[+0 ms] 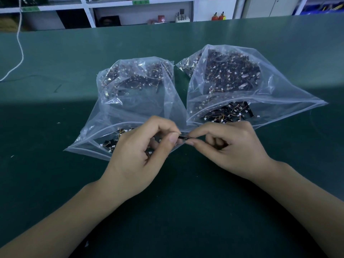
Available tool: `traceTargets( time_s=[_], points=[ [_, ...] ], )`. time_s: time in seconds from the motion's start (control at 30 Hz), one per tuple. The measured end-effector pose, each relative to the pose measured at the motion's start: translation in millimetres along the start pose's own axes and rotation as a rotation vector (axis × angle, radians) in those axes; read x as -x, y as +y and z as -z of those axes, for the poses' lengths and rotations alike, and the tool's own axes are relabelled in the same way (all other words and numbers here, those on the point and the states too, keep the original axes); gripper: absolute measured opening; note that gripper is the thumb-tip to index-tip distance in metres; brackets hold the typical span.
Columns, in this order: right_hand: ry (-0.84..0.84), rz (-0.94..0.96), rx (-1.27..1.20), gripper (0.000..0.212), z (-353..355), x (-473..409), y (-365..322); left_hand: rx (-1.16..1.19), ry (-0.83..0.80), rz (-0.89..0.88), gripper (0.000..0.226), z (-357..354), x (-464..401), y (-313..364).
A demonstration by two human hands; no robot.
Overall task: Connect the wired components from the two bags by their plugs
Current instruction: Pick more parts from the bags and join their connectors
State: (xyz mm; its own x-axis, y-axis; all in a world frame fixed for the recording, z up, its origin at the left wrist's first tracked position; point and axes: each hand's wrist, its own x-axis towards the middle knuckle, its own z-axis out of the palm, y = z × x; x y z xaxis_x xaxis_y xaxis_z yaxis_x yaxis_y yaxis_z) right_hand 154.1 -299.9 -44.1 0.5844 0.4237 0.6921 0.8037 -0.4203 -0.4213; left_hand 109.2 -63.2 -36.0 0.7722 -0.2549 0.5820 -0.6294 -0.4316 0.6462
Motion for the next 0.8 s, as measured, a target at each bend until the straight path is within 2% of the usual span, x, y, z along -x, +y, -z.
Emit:
traceTargets(
  time_s=[0.13,0.3,0.43,0.8],
  points=[
    [0.001,0.002,0.028,0.008,0.0,-0.4,1.3,-0.16,-0.04,-0.116,0.013,2.6,-0.4,0.3],
    [0.037,0.008,0.013,0.006,-0.3,0.5,1.2,-0.237,0.028,-0.137,0.007,1.2,-2.0,-2.2],
    [0.069,0.019,-0.014,0.008,0.2,-0.8,1.1,-0.253,0.088,-0.107,0.008,3.0,-4.0,-3.7],
    [0.061,0.037,-0.042,0.006,0.8,-1.6,0.7,-0.239,0.076,-0.093,0.005,3.7,-3.9,-1.5]
  ],
)
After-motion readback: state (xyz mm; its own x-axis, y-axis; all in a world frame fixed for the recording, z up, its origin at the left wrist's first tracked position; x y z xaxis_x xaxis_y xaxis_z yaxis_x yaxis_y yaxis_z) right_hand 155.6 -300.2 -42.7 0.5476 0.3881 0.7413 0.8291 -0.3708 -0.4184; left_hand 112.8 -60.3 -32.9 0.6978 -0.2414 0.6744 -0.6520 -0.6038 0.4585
